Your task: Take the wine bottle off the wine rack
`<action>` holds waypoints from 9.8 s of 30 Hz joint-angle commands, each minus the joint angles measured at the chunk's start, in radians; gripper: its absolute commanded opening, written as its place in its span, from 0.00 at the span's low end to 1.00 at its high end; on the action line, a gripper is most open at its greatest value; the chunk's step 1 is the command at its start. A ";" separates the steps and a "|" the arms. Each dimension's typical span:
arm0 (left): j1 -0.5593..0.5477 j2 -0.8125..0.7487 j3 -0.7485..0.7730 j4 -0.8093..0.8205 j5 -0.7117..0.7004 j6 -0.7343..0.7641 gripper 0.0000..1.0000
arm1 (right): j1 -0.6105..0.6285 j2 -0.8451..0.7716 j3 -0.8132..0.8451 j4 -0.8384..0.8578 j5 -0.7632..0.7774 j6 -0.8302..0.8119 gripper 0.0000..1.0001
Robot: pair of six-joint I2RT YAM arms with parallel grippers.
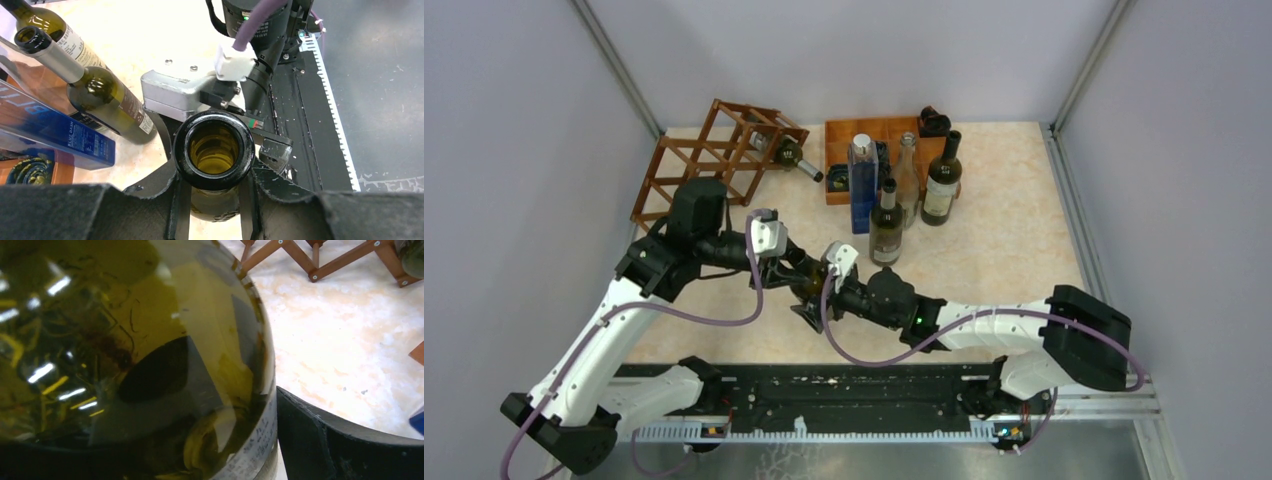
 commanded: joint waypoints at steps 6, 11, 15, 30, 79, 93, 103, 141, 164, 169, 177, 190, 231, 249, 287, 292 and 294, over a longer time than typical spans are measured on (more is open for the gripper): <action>-0.001 -0.022 0.053 0.101 0.020 -0.003 0.02 | 0.012 0.001 0.036 0.058 0.065 -0.045 0.58; -0.001 -0.021 0.047 0.154 -0.122 -0.113 0.98 | 0.011 0.006 0.028 0.047 0.133 -0.055 0.33; -0.001 0.013 0.085 0.098 -0.185 -0.168 0.99 | 0.006 0.020 0.036 0.049 0.201 -0.065 0.27; 0.051 -0.063 0.072 -0.018 -0.416 -0.232 0.99 | -0.151 0.259 0.217 0.135 0.268 -0.058 0.08; 0.076 -0.131 -0.001 -0.171 -0.420 -0.035 0.99 | -0.222 0.439 0.200 0.375 0.465 0.032 0.89; 0.077 -0.103 0.031 -0.164 -0.407 -0.031 0.99 | -0.175 0.346 0.160 0.298 0.467 0.023 0.99; 0.076 -0.090 0.041 -0.161 -0.405 -0.036 0.99 | -0.153 0.199 0.141 0.222 0.497 0.030 0.99; 0.326 0.205 -0.067 0.132 -0.575 0.550 0.95 | -0.225 0.289 -0.110 0.362 -0.067 0.575 0.47; 0.298 0.673 0.063 0.490 -0.481 0.968 0.91 | -0.251 0.345 -0.282 0.562 -0.051 0.573 0.52; 0.296 0.782 0.146 0.503 -0.468 1.044 0.82 | -0.163 0.303 -0.351 0.546 -0.001 0.572 0.52; 0.275 0.956 0.316 0.437 -0.500 1.157 0.75 | -0.098 0.141 -0.350 0.357 0.068 0.494 0.52; 0.256 1.155 0.496 0.350 -0.607 1.215 0.71 | -0.096 0.058 -0.335 0.245 0.102 0.440 0.53; 0.355 0.937 0.118 0.596 -0.618 1.269 0.00 | -0.088 0.078 -0.335 0.255 0.107 0.469 0.53; 0.303 0.624 -0.187 0.654 -0.446 1.396 0.00 | -0.051 0.057 -0.314 0.210 0.154 0.477 0.54; 0.299 0.532 -0.375 0.571 -0.538 1.541 0.72 | -0.039 0.035 -0.317 0.189 0.169 0.482 0.56; 0.299 0.584 -0.313 0.537 -0.551 1.550 0.73 | -0.039 0.034 -0.319 0.188 0.170 0.481 0.56; 0.299 0.609 -0.285 0.514 -0.569 1.551 0.73 | -0.039 0.032 -0.321 0.184 0.174 0.481 0.56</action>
